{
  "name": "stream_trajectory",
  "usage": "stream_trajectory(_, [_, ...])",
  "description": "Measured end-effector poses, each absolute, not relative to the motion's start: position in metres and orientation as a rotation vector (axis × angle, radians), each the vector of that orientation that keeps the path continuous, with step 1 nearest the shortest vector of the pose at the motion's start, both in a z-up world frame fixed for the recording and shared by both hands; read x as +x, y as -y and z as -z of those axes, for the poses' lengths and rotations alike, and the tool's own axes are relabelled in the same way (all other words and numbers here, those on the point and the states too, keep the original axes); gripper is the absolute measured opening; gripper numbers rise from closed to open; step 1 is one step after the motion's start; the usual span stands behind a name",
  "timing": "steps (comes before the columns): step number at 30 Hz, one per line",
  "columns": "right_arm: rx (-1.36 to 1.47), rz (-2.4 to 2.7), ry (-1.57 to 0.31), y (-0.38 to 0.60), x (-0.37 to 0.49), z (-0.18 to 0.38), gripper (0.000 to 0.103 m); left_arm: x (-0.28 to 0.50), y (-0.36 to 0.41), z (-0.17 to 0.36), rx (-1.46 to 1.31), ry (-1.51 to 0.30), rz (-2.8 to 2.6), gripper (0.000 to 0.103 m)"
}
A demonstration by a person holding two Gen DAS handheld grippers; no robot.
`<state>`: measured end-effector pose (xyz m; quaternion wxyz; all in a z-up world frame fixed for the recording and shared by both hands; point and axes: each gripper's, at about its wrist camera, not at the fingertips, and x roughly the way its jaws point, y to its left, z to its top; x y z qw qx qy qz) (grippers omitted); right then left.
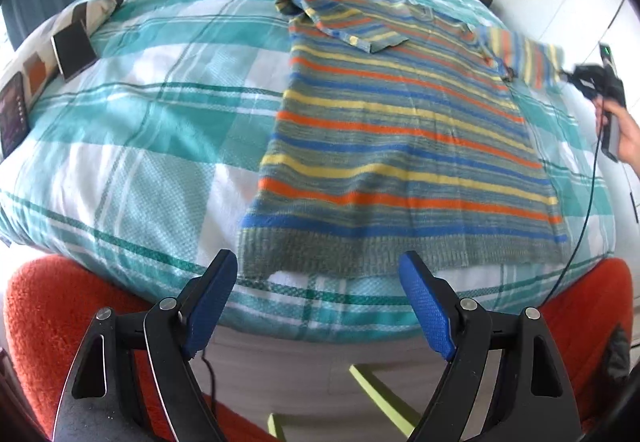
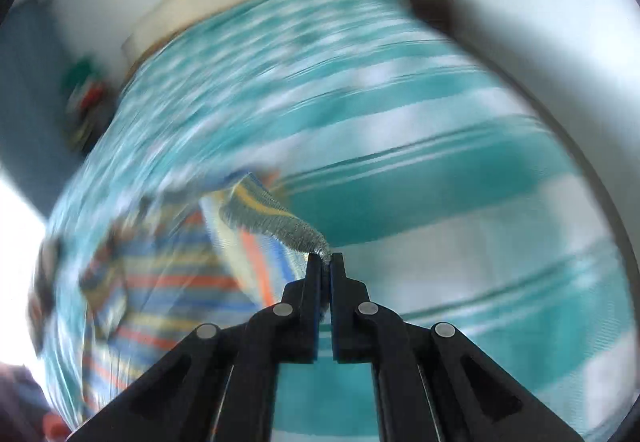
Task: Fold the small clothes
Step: 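Grasp the sleeve cuff nearest the right tool with the right tool, then fold the held sleeve across the sweater body and open the right tool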
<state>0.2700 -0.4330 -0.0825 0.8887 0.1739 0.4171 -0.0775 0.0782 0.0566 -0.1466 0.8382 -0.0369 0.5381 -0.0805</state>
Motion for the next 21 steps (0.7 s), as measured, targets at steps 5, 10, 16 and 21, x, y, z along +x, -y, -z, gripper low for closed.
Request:
stream_trajectory(5, [0.536,0.336,-0.884,0.53,0.219,0.098,0.003,0.084,-0.034,0.146,-0.045,-1.149,0.211,0.084])
stream_trajectory(10, [0.584,0.361,-0.955,0.534,0.214,0.13,0.003,0.077,-0.016,0.141,0.024,-1.147,0.227,0.084])
stream_trajectory(16, [0.6,0.392,-0.997,0.545,0.214,0.158,0.003,0.07,-0.016,0.143,0.045,-1.168,0.203,0.084])
stream_trajectory(21, [0.546,0.402,-1.019,0.547,0.212,0.152,0.002,0.069,-0.023,0.145,0.042,-1.185,0.179,0.084])
